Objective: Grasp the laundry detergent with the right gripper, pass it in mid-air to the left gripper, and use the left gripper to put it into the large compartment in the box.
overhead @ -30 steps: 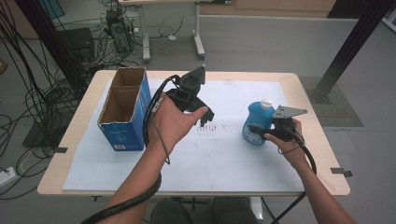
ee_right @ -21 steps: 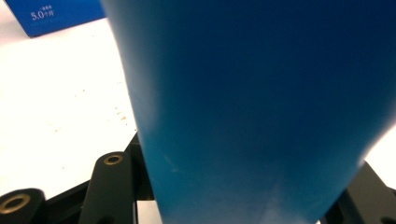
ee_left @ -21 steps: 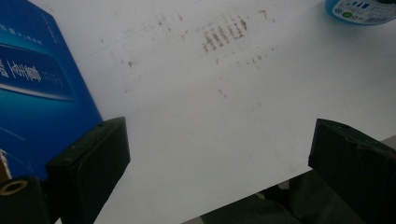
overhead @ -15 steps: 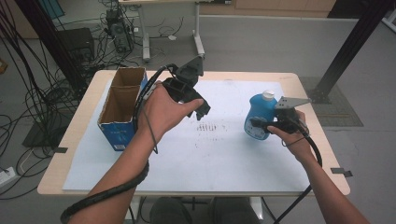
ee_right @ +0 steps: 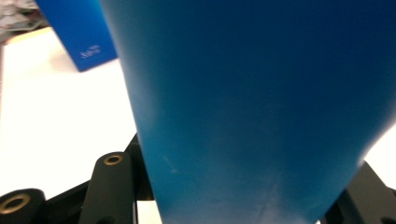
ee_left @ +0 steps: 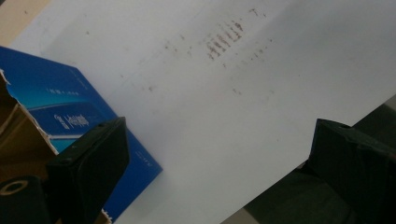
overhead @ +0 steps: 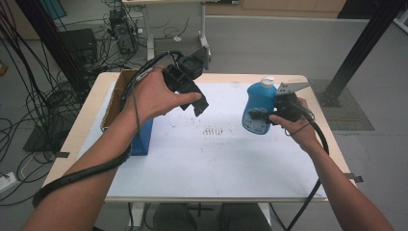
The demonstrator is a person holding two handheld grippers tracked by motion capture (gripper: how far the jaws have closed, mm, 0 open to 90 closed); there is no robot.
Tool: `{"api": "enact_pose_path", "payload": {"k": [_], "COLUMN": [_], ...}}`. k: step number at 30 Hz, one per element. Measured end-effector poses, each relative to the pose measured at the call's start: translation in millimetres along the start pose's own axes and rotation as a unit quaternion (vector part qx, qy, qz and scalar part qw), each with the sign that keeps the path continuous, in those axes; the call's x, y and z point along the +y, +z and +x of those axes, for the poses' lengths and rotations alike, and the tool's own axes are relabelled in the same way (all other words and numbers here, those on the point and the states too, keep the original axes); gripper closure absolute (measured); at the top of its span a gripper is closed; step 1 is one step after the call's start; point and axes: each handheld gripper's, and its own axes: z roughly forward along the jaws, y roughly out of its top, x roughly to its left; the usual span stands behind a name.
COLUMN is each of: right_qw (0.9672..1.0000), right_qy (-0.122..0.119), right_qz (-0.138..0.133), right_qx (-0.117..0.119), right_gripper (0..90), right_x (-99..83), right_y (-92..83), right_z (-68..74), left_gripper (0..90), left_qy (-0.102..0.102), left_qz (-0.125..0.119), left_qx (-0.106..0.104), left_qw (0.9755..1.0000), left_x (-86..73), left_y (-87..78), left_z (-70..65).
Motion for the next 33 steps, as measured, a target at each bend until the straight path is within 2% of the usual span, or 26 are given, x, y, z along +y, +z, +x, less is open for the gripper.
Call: {"api": "enact_pose_path", "payload": {"k": [1,2,4,5,6,7,8,9,10,15,16,17,18,19,20,21,22,23,24,25,26,27,28,31,32,33], "right_qw": [1.0,0.9999,0.9995,0.9995,0.9987,0.9987,0.9975,0.9975,0.9963,0.9921,0.9903,0.9903,0.9883,0.9883,0.9864,0.9864,0.9842,0.9842,0.9819,0.9819,0.9796,0.9796,0.9775,0.9754,0.974,0.974], "right_qy": [-0.003,-0.007,-0.011,-0.011,-0.015,-0.015,-0.023,-0.023,-0.029,-0.049,-0.057,-0.057,-0.064,-0.064,-0.071,-0.071,-0.077,-0.077,-0.084,-0.084,-0.091,-0.091,-0.097,-0.105,-0.11,-0.11], "right_qz": [0.002,0.005,0.006,0.006,0.008,0.008,0.009,0.009,0.013,0.018,0.019,0.019,0.017,0.017,0.015,0.015,0.016,0.016,0.017,0.017,0.017,0.017,0.019,0.019,0.016,0.016], "right_qx": [0.006,0.013,0.03,0.03,0.048,0.048,0.066,0.066,0.08,0.114,0.125,0.125,0.137,0.137,0.147,0.147,0.159,0.159,0.169,0.169,0.179,0.179,0.186,0.193,0.198,0.198], "right_gripper": [43.5,43.5,43.5,43.5,43.5,43.5,43.5,43.5,43.5,43.5,43.5,43.5,43.5,43.5,43.5,43.5,43.5,43.5,43.5,43.5,43.5,43.5,43.5,43.5,43.5,43.5], "right_x": [4.6,8.9,17.1,17.1,24.7,24.7,32.1,32.1,38.4,51.9,56.3,56.3,60.5,60.5,64.3,64.3,67.7,67.7,70.5,70.5,73.0,73.0,76.0,79.4,82.0,82.0], "right_y": [3.2,6.4,12.9,12.9,20.0,20.0,27.6,27.6,34.1,50.8,57.1,57.1,63.6,63.6,70.0,70.0,76.6,76.6,83.3,83.3,89.8,89.8,95.8,101.2,105.8,105.8], "right_z": [1.6,3.3,6.2,6.2,9.2,9.2,12.6,12.6,15.8,24.2,26.9,26.9,29.1,29.1,31.4,31.4,34.4,34.4,37.7,37.7,41.2,41.2,45.3,49.4,53.7,53.7], "left_gripper": [5.7,5.7,5.7,5.7,5.6,5.4,5.4,5.4,5.4,5.5,5.4,5.4,5.5,5.5,5.5,5.6,5.5,5.6,5.6,5.6,5.6,5.6,5.6,5.7,5.7,5.9], "left_qy": [0.0,0.018,0.035,0.035,0.051,0.051,0.07,0.07,0.078,0.105,0.11,0.117,0.128,0.128,0.14,0.14,0.148,0.148,0.153,0.16,0.17,0.17,0.179,0.185,0.193,0.193], "left_qz": [0.0,0.004,0.003,0.003,0.006,0.006,0.008,0.008,0.008,0.007,0.007,0.008,0.011,0.011,0.012,0.012,0.016,0.016,0.017,0.02,0.024,0.024,0.033,0.034,0.037,0.037], "left_qx": [0.0,0.005,0.007,0.007,0.006,0.006,0.005,0.005,0.005,-0.001,-0.002,-0.003,-0.008,-0.008,-0.01,-0.01,-0.013,-0.013,-0.015,-0.018,-0.021,-0.021,-0.026,-0.026,-0.035,-0.035], "left_qw": [1.0,0.9998,0.9994,0.9994,0.9987,0.9987,0.9975,0.9975,0.9969,0.9945,0.9939,0.9931,0.9917,0.9917,0.99,0.99,0.9888,0.9888,0.988,0.9867,0.9849,0.9849,0.9829,0.9818,0.9799,0.9799], "left_x": [0.0,1.2,2.0,2.0,2.9,2.9,4.3,4.3,4.9,7.7,8.1,8.6,9.6,9.6,10.2,10.2,11.2,11.2,11.6,12.1,13.2,13.2,14.6,16.0,16.9,16.9], "left_y": [0.0,-1.7,-4.3,-4.3,-6.6,-6.6,-8.9,-8.9,-9.7,-13.4,-14.1,-15.6,-18.8,-18.8,-21.7,-21.7,-24.4,-24.4,-25.3,-26.4,-27.8,-27.8,-29.0,-29.5,-29.9,-29.9], "left_z": [0.0,2.2,5.3,5.3,8.7,8.7,13.2,13.2,14.6,21.5,22.5,23.9,26.4,26.4,27.8,27.8,28.7,28.7,29.1,29.5,30.0,30.0,30.2,30.7,31.0,31.0]}}
